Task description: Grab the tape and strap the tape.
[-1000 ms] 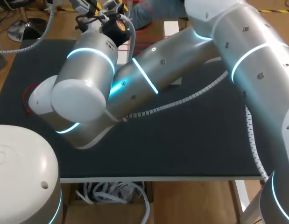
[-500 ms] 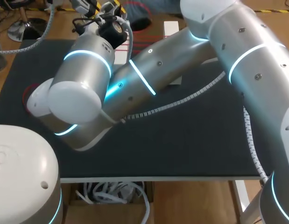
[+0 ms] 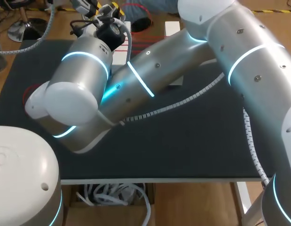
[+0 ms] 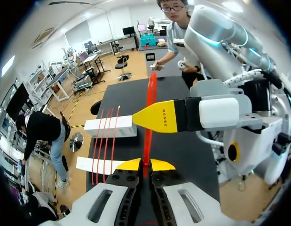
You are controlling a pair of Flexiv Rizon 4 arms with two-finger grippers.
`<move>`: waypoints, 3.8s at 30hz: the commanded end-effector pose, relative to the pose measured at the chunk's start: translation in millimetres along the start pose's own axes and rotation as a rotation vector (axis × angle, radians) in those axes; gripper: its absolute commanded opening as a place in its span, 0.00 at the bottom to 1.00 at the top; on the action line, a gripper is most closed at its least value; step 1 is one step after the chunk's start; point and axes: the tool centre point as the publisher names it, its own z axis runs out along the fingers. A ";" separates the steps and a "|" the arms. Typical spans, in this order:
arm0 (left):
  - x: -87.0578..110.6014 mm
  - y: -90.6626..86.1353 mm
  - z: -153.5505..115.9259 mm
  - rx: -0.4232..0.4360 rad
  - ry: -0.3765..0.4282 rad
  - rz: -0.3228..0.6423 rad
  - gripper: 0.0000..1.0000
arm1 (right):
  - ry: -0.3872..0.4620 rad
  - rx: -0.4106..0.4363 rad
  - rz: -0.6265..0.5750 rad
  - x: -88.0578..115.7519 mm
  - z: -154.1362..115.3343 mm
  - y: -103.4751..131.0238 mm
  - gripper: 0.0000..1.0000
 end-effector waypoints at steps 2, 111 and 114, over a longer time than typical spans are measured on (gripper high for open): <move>-0.6 -0.7 -0.6 -0.002 0.003 -0.001 0.00 | 0.008 0.001 -0.007 -2.2 -0.7 5.3 0.00; 38.0 125.2 -33.8 -0.386 -0.045 -0.407 0.00 | 0.045 0.018 0.145 5.7 -32.9 -97.2 1.00; 46.0 157.9 -47.5 -0.456 -0.053 -0.500 0.00 | 0.045 0.018 0.145 5.7 -32.9 -97.2 1.00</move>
